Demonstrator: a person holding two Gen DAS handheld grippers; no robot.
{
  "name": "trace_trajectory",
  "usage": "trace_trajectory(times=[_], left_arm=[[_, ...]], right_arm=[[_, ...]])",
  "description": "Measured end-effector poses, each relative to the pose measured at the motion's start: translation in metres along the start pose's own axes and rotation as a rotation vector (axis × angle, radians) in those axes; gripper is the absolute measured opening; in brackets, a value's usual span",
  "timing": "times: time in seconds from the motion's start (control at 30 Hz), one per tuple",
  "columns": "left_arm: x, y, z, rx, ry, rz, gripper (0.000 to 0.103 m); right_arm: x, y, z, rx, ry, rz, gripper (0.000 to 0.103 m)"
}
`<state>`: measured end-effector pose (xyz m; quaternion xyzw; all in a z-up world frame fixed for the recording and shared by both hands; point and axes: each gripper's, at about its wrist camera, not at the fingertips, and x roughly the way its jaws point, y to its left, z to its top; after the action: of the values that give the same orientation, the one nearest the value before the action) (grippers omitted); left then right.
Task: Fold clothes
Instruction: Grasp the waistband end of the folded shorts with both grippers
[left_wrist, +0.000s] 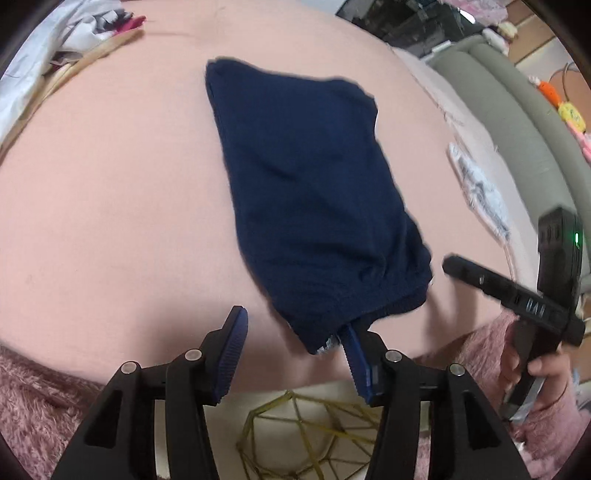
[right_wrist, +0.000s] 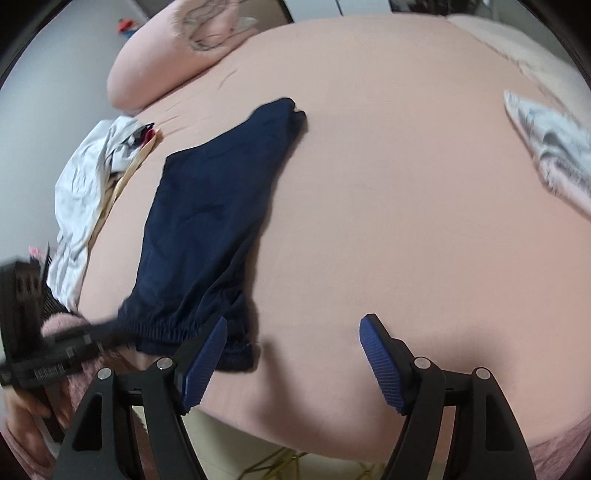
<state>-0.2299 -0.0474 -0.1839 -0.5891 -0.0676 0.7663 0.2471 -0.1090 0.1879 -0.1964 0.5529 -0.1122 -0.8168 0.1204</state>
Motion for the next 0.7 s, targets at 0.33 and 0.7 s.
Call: trace_trajectory(times=[0.33,0.7], left_arm=[[-0.003,-0.003,-0.013,0.047,-0.035,-0.031,0.017],[0.014,-0.025,-0.008,0.085,-0.066,-0.022,0.012]], right_arm=[[0.006,0.033,-0.01,-0.166,0.046,0.037,0.08],[0.0,0.043,-0.009,-0.2,0.0,0.096,0.024]])
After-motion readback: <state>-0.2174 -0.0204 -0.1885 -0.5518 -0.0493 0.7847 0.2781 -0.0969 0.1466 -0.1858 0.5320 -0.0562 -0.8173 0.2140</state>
